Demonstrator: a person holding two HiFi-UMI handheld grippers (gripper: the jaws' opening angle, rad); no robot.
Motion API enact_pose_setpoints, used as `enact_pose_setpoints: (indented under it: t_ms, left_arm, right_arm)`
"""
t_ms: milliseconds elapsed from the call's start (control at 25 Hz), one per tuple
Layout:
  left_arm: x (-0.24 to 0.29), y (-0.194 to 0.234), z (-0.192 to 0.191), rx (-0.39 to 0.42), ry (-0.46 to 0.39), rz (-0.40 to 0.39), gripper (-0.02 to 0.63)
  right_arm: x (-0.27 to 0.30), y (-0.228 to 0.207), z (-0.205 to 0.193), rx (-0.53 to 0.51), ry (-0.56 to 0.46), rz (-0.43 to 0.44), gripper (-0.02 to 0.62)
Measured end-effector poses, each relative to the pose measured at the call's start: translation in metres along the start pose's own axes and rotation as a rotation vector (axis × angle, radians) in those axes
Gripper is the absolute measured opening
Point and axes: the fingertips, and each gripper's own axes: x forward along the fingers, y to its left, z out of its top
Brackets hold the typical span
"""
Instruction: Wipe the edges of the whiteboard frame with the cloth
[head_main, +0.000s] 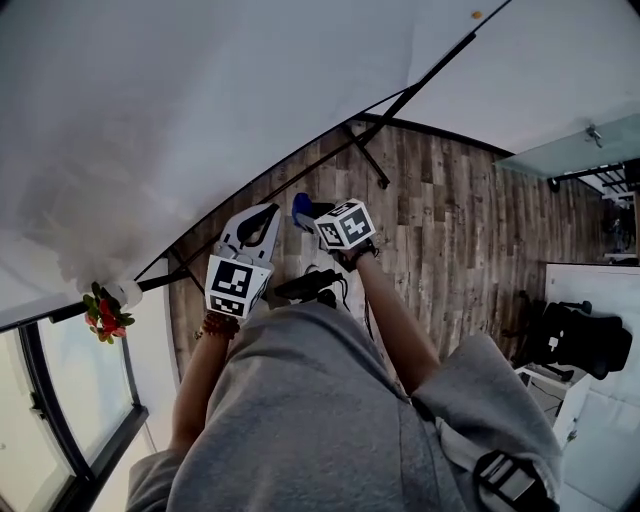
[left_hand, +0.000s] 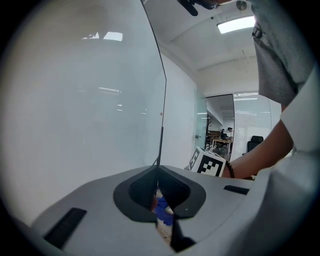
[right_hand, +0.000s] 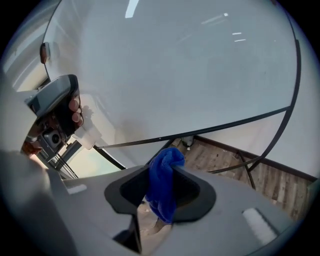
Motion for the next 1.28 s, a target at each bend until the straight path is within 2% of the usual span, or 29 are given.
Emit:
enact_pose_setpoints:
  t_ms: [200,360,600,760,960,1120,1280]
  left_arm:
    - [0.033,-0.005,0.015,0.018,0.004,-0.039,0.012]
    - [0.055,-0.006,0.029,0.039,-0.001,-0.06,0.012]
    - [0.072,-0.009,0.061,0.081,-0.036,-0.071,0.012]
    - [0.071,-0.007,0.094,0.116,-0.092,-0.043,0.012]
    - [0.061,-0.009,0.145,0.178,-0.204,0.019,0.012]
    - [0.046,-0.01,0.182,0.207,-0.309,0.078,0.012]
    - [0.029,-0.009,0.201,0.22,-0.367,0.132,0.012]
  right_arm:
    - [-0.045,-0.029,0.036,-0.109,-0.094,-0.169,0.135]
    - [-0.085,-0.03,0.074,-0.183,-0.182,-0.238,0.138]
    - [-0.158,-0.019,0.139,-0.28,-0.421,-0.409,0.14]
    - [-0.201,0.008,0.179,-0.328,-0.576,-0.463,0.14]
    - [-0.251,0.044,0.215,-0.399,-0.752,-0.509,0.14]
    - [-0.283,0.066,0.23,-0.424,-0.885,-0.546,0.14]
    - [-0.296,0.082,0.233,-0.43,-0.982,-0.592,0.14]
